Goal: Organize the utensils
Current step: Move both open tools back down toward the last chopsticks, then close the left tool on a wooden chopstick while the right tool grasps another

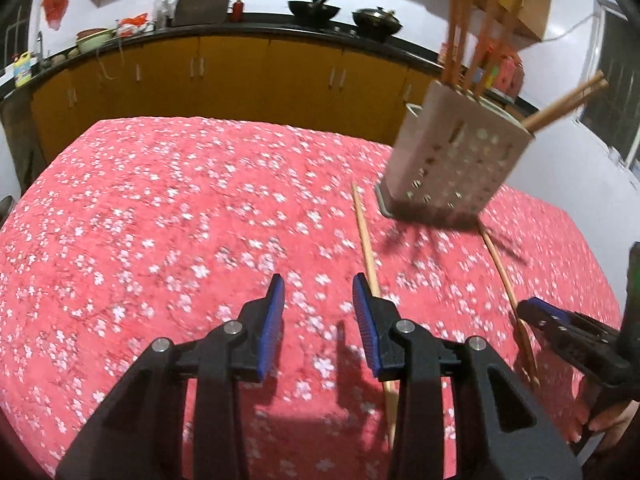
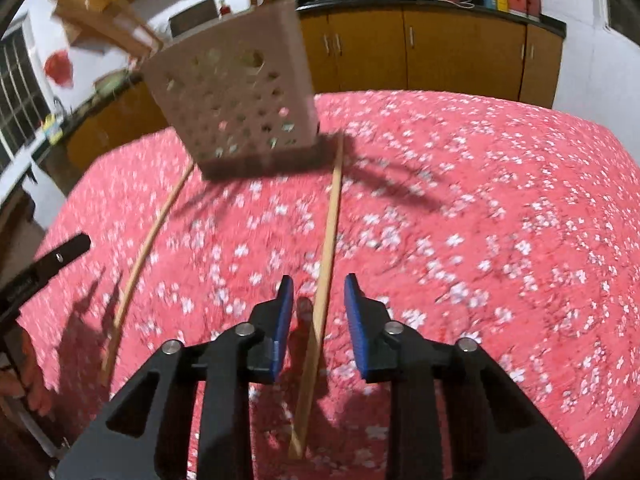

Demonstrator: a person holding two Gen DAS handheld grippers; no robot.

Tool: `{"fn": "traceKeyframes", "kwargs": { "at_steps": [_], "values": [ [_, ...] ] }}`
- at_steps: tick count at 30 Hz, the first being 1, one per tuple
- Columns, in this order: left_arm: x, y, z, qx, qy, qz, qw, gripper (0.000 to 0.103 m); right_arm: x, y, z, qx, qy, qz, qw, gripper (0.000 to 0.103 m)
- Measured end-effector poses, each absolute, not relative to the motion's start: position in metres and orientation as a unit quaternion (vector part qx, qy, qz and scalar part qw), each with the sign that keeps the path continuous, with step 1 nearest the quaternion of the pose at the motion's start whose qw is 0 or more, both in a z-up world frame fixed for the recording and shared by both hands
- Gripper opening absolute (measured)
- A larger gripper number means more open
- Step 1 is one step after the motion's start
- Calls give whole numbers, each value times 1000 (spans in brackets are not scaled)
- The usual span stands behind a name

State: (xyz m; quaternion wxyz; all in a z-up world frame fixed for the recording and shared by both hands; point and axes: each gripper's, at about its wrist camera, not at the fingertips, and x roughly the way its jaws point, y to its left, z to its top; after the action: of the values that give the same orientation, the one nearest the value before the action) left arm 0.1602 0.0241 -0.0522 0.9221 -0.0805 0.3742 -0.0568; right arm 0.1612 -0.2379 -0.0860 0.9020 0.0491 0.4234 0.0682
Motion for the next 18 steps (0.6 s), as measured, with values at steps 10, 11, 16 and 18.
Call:
{"fn": "traceKeyframes", "kwargs": {
  "at_steps": [10, 11, 16, 18],
  "values": [
    [155, 2, -63, -81, 402, -90, 908, 36, 168, -265, -85, 72, 418, 10, 906, 7],
    [156, 0, -63, -78, 404, -93, 907, 36, 169, -269, -85, 76, 417, 1, 906, 7],
    [158, -11, -64, -63, 415, -101, 902, 36, 168, -285, -85, 92, 417, -14, 904, 7],
    [161, -17, -66, -53, 422, -101, 900, 36, 166, -285, -86, 88, 416, -14, 905, 7]
  ]
}}
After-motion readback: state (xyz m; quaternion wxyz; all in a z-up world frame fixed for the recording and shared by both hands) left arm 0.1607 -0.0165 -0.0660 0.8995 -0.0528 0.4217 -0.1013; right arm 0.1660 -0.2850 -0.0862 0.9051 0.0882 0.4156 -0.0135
